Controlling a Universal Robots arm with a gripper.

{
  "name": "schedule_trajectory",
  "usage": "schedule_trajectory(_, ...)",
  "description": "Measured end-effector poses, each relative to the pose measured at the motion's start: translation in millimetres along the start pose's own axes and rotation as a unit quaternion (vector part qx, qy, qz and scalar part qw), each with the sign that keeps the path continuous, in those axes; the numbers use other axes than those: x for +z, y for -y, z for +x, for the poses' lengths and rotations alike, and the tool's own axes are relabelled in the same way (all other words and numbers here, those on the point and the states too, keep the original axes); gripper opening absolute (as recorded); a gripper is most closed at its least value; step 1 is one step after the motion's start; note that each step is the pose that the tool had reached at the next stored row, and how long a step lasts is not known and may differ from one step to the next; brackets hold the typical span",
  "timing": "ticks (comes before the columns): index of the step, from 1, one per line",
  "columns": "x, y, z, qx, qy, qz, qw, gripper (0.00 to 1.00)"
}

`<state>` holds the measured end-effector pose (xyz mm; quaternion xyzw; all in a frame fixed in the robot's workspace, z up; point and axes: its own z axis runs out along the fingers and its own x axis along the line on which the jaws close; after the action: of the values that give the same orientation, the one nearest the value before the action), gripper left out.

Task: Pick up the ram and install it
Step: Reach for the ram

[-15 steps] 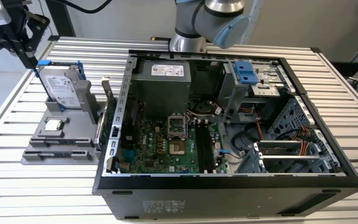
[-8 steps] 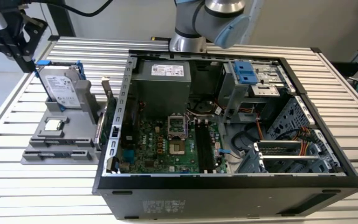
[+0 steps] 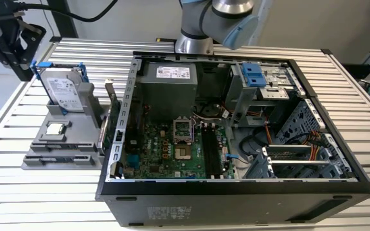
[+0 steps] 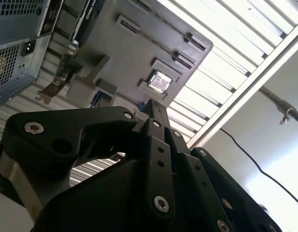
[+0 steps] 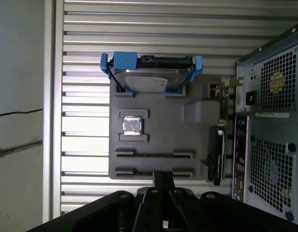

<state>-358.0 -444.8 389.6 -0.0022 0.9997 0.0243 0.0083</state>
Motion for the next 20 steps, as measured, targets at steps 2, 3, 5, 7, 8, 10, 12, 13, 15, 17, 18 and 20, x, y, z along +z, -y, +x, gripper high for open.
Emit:
schedule_trajectory(2, 0.1, 4.3, -0.4, 0.0, 0.0, 0.0, 1.0, 0.0)
schedule_trajectory(3, 0.1, 6.3, -0.8, -0.001, 0.0, 0.0, 1.0, 0.0)
schedule_trajectory(5, 0.2, 9.4, -2.6, -0.001, -0.0001, 0.0, 1.0, 0.0)
schedule_trajectory(7, 0.3, 12.3, -5.0, -0.002, -0.0001, -0.0001, 1.0, 0.0)
schedule_trajectory(8, 0.4, 13.7, -6.2, -0.002, -0.0001, 0.0, 1.0, 0.0)
schedule_trajectory(10, 0.4, 17.0, -7.1, -0.003, -0.0001, 0.0, 1.0, 0.0)
schedule_trajectory(12, 0.6, 20.7, -7.7, -0.003, -0.0001, -0.0001, 1.0, 0.0)
schedule_trajectory(13, 0.6, 22.9, -8.1, -0.003, -0.0001, -0.0001, 1.0, 0.0)
schedule_trajectory(15, 0.7, 27.4, -8.7, -0.003, -0.0001, -0.0001, 1.0, 0.0)
schedule_trajectory(17, 0.7, 31.3, -8.8, -0.003, -0.0002, 0.0, 1.0, 0.0)
schedule_trajectory(18, 0.8, 31.8, -8.8, -0.003, -0.0001, 0.0, 1.0, 0.0)
schedule_trajectory(20, 0.8, 31.8, -8.8, -0.003, -0.0001, -0.0001, 1.0, 0.0)
